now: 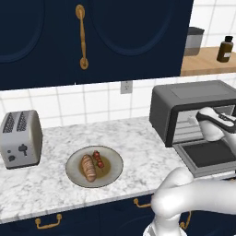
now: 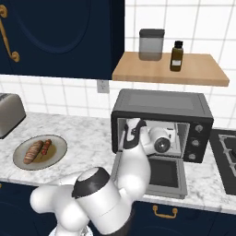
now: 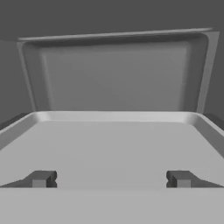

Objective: Pick up the kebab skewer and baguette bread, and place them inside the toaster oven. Close the toaster oven door and start by setting the timer.

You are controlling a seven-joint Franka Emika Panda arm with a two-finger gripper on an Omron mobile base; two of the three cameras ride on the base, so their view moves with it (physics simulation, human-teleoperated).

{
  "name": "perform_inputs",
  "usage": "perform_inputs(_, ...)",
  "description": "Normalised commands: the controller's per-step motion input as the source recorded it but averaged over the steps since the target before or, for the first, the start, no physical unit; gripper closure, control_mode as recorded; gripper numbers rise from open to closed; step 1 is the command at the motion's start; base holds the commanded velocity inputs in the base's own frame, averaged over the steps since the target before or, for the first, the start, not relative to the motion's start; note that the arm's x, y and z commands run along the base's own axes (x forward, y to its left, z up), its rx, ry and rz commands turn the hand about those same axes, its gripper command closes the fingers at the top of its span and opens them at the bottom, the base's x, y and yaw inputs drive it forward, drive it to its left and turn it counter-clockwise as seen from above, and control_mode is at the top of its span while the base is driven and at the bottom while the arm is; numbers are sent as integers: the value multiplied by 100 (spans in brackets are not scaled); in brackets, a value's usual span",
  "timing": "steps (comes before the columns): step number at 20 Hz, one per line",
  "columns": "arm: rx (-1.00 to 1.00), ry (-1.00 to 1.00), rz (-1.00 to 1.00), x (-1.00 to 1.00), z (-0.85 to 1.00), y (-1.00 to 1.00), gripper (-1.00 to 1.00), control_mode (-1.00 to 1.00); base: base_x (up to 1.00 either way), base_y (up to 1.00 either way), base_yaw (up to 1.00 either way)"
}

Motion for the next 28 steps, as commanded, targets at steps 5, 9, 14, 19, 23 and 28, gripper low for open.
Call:
perform_inputs(5, 1, 9, 0, 23, -2, -4, -100, -100, 0, 0, 0)
perform_inputs(9, 1, 3, 0, -5, -46, -2, -100, -100, 0, 0, 0)
perform_inputs(14, 1, 0, 0, -27, -69, 0, -100, -100, 0, 0, 0)
perform_inputs(19, 0, 0, 0, -81, -78, 0, -100, -100, 0, 0, 0)
perform_inputs(23, 0, 11, 0, -83, -78, 0, -100, -100, 0, 0, 0)
perform_inputs(28, 0, 24, 0, -64, -60, 0, -100, -100, 0, 0, 0)
